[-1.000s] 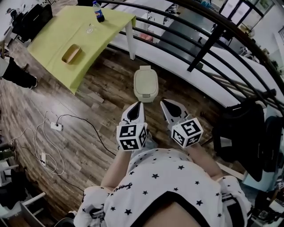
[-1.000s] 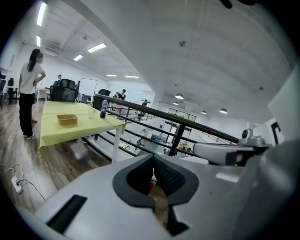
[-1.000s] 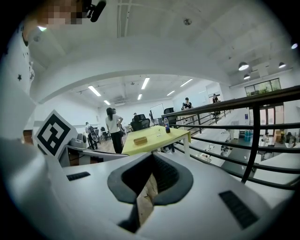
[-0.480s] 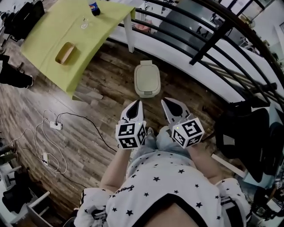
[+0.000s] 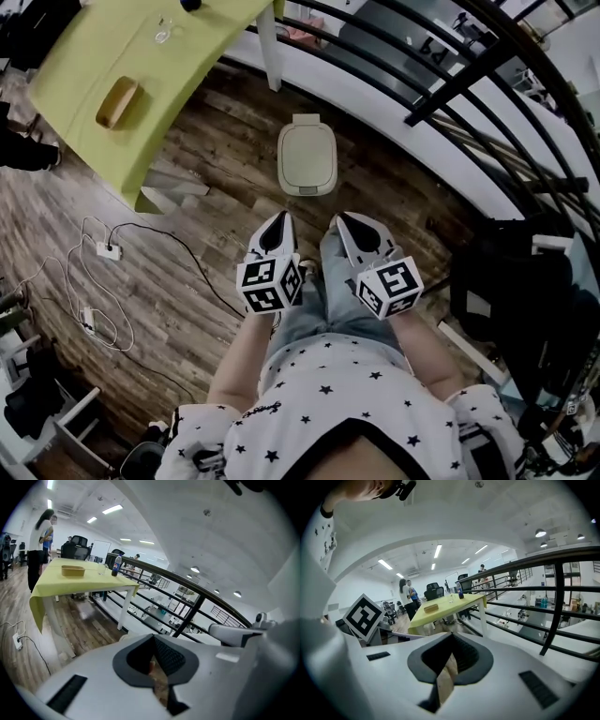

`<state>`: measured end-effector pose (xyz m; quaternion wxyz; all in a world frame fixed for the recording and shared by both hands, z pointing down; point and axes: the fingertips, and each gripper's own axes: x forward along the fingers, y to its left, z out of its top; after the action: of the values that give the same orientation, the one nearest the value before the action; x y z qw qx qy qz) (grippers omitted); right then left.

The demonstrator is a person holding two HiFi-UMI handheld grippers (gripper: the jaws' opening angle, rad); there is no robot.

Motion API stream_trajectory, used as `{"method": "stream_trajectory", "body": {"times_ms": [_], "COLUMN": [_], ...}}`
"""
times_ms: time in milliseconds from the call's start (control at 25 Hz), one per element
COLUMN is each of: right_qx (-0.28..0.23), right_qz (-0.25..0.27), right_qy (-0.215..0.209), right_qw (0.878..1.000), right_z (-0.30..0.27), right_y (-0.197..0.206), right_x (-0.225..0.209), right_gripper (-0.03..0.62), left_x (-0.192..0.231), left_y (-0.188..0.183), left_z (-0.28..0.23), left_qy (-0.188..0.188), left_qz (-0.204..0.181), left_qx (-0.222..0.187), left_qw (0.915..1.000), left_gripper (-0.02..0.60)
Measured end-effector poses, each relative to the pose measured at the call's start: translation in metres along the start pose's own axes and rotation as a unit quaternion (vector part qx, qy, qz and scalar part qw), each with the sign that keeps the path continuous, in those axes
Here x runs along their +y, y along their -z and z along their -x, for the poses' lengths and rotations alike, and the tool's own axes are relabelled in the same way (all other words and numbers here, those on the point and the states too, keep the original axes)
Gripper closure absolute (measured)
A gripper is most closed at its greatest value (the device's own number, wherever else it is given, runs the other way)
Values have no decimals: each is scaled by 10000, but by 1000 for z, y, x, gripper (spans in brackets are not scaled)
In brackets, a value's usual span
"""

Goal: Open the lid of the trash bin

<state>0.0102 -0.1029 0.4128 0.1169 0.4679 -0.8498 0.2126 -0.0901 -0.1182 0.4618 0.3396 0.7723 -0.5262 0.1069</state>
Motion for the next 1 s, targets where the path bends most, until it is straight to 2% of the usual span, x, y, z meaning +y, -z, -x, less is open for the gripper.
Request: {"method": "stream_trajectory", "body": {"times_ms": [320, 1000], "right_qx": [403, 1042], "right_qz": [50, -118], "right_qy": [-161, -235], "right_qw": [9990, 9942], "right_z": [-39, -78], "right_y": [30, 104], "right_x": [-38, -99], "right_gripper": [600, 600], "left_x": [13, 34], "left_y": [27, 127], "left_z": [-63, -168], "left_qy": [-110, -245], "left_qz": [37, 141], "left_qx": [361, 1349], "left_qw": [9993, 9905], "left_gripper": [571, 571]}}
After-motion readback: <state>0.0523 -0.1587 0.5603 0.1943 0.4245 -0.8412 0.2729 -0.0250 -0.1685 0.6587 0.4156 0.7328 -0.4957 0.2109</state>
